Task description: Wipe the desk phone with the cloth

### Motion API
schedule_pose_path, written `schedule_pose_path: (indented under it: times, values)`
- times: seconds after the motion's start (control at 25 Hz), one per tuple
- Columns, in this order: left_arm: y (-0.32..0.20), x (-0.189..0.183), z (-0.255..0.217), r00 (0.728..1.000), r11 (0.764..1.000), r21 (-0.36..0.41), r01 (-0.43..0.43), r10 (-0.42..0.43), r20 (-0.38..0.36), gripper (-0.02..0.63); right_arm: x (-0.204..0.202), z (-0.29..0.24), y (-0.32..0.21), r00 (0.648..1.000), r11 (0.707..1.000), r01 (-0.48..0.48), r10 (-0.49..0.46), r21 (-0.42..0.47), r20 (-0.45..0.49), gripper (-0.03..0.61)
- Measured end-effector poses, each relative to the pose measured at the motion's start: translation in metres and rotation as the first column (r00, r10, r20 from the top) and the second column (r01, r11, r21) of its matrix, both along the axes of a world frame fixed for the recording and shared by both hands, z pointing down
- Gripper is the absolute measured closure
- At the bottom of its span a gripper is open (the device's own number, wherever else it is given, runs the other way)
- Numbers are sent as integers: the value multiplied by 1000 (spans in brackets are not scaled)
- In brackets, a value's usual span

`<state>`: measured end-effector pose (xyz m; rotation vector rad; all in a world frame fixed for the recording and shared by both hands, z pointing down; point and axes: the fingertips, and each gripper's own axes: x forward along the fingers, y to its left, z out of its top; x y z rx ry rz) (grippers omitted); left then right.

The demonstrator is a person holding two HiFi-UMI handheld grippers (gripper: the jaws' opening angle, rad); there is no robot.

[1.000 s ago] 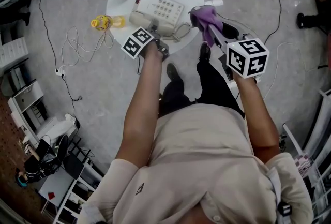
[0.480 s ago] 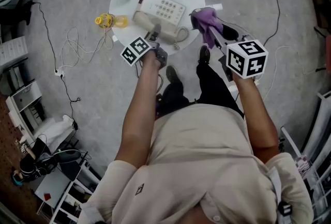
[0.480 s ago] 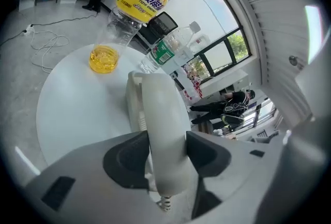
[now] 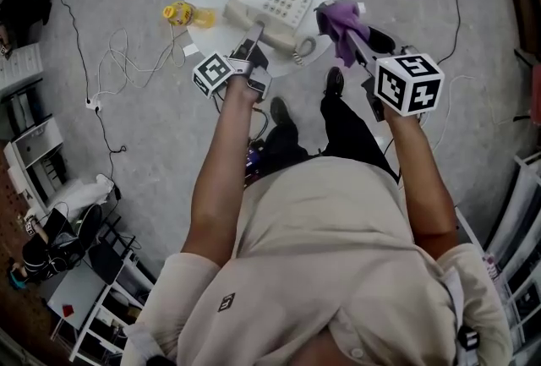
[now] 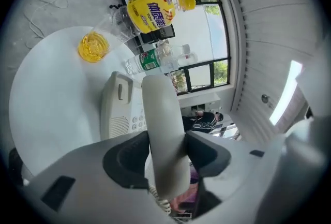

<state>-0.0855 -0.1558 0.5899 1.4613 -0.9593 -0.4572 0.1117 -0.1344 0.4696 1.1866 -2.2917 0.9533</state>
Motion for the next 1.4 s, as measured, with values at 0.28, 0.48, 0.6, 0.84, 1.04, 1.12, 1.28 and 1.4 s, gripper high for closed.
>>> schedule_pose_path:
  times: [0.28, 0.48, 0.6, 0.84, 1.04, 1.12, 1.28, 1.4]
  values:
    - [7, -11, -45, 992, 995, 99, -10, 22, -124, 396, -11, -3, 1, 1000, 1000, 17, -17, 1, -9, 508]
    - [21, -15, -91, 972, 980, 194, -39, 82, -219, 397, -27, -19, 4, 999, 999, 34, -34, 10, -5, 508]
    - [27, -14, -111, 960, 963, 259, -68, 134, -247, 399, -42, -22, -1, 998, 998, 55, -55, 19, 13, 508]
    - [41, -16, -147, 919, 938, 338, -76, 198, -342, 408, -90, -35, -14, 989, 996, 83, -86, 27, 122, 508]
    - [42, -19, -164, 884, 938, 344, -29, 185, -429, 445, -143, -45, -24, 936, 994, 104, -91, -21, 339, 508]
    - [41, -22, -167, 872, 941, 338, -6, 170, -459, 449, -164, -45, -19, 908, 991, 125, -93, -51, 408, 508]
    - [39, -29, -167, 857, 946, 317, 59, 115, -502, 453, -193, -39, 14, 869, 969, 226, -153, -103, 471, 511]
    - [36, -38, -167, 852, 945, 311, 100, 80, -518, 454, -198, -41, 38, 842, 945, 300, -199, -128, 501, 517]
